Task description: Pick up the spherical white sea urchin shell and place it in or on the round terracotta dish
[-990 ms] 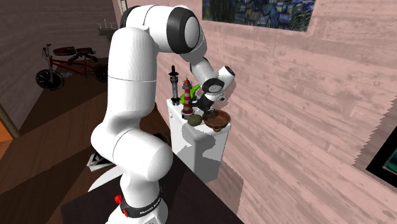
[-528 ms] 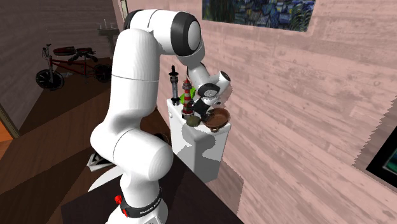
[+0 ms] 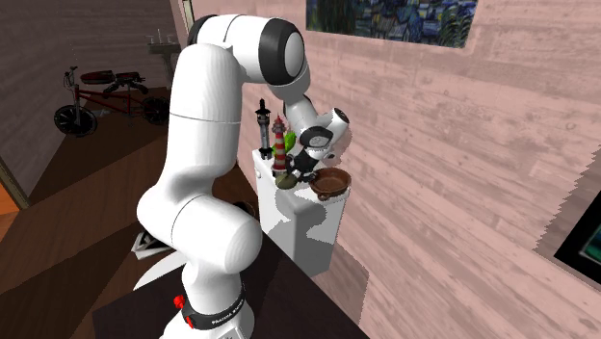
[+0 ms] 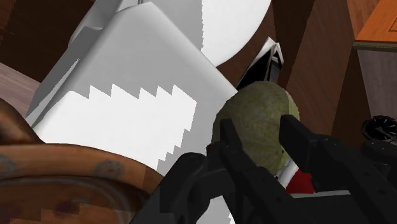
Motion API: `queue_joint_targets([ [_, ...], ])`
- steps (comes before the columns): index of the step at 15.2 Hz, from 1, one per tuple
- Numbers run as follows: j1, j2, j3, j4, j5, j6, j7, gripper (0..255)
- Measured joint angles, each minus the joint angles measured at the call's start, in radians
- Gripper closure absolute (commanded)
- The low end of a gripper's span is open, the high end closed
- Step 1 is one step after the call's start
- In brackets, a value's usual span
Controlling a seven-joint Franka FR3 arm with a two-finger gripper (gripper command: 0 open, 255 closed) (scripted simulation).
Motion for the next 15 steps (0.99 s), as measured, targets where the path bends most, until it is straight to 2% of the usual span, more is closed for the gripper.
queue_joint_targets([
  [7,0.000,0.000,0.001,0.000,0.001,0.000,-0.001,255],
  [8,0.000,0.000,0.001,0.000,0.001,0.000,-0.002,0],
  [9,0.000,0.000,0.001,0.000,0.001,0.000,-0.002,0],
  [10,0.040,-0.044,0.001,-0.059,-0.019,0.061,0.036,0],
  [11,0.113,-0.103,-0.002,-0.147,-0.076,0.211,0.124,0],
  [12,0.220,-0.149,-0.039,-0.232,-0.189,0.391,0.278,0],
  [13,0.489,-0.155,-0.271,-0.301,-0.385,0.541,0.510,0],
  [14,1.042,-0.205,-0.804,-0.283,-0.651,0.562,0.812,0],
  [15,1.550,-0.236,-1.283,-0.282,-0.975,0.539,1.174,0],
])
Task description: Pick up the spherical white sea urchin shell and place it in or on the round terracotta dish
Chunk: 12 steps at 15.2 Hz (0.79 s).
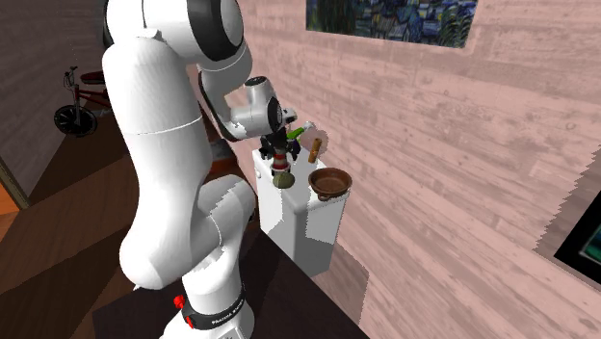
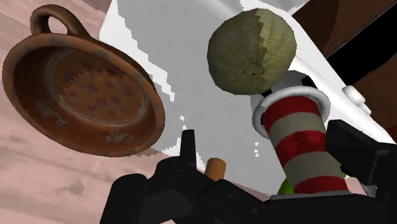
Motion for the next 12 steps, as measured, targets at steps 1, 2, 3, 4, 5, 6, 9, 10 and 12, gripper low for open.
queue_joint_targets([
  [1,0.109,0.005,-0.052,0.000,-0.275,-0.001,0.312,0],
  [2,0.016,0.008,0.023,-0.002,-0.436,0.009,0.488,0],
  [3,-0.025,0.000,0.052,-0.005,-0.486,0.001,0.545,0],
  [4,-0.024,0.015,0.060,-0.005,-0.487,-0.013,0.530,0],
  [5,0.007,0.053,0.057,0.001,-0.520,-0.033,0.566,0],
  [6,0.043,0.121,0.063,0.009,-0.552,-0.048,0.649,0],
  [9,0.160,0.351,0.087,0.044,-0.599,-0.133,0.890,0],
  [10,0.186,0.436,0.115,0.063,-0.588,-0.171,0.953,0],
  [12,0.195,0.580,0.185,0.116,-0.550,-0.244,1.031,0],
])
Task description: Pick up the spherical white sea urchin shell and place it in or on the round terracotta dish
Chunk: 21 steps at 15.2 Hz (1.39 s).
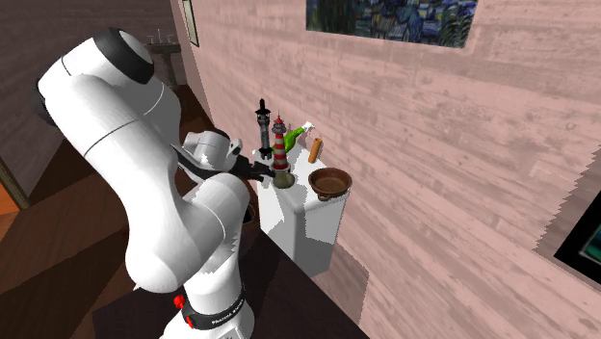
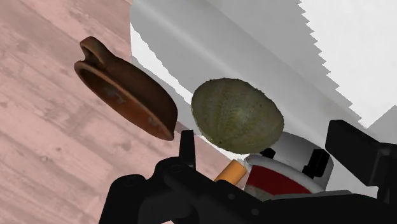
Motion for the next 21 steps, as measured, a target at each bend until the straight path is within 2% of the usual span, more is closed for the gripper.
queue_joint_targets([
  [2,-0.004,0.049,0.016,0.013,0.005,-0.009,0.026,0],
  [8,-0.069,0.123,0.036,0.037,-0.003,0.049,0.045,0],
  [14,-0.077,0.131,0.037,0.038,-0.006,0.059,0.048,0],
  [15,-0.077,0.131,0.037,0.038,-0.006,0.059,0.048,255],
  [21,-0.077,0.131,0.036,0.038,-0.006,0.059,0.048,255],
])
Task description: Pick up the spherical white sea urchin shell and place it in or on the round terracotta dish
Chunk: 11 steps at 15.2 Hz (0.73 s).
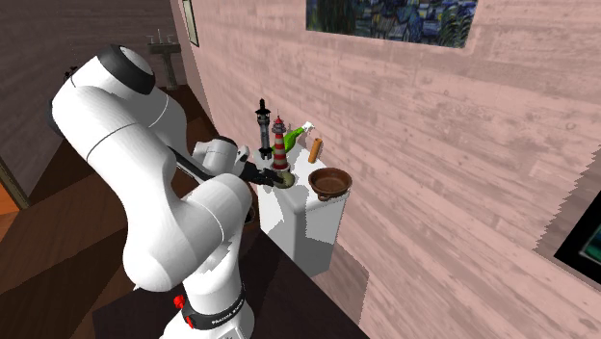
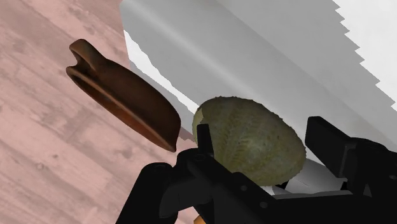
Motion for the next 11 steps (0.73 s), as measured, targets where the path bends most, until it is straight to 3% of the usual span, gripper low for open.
queue_joint_targets([
  [5,0.002,-0.005,-0.004,-0.002,-0.002,-0.002,-0.003,255],
  [11,0.045,-0.076,-0.056,-0.021,-0.017,-0.043,-0.041,255],
])
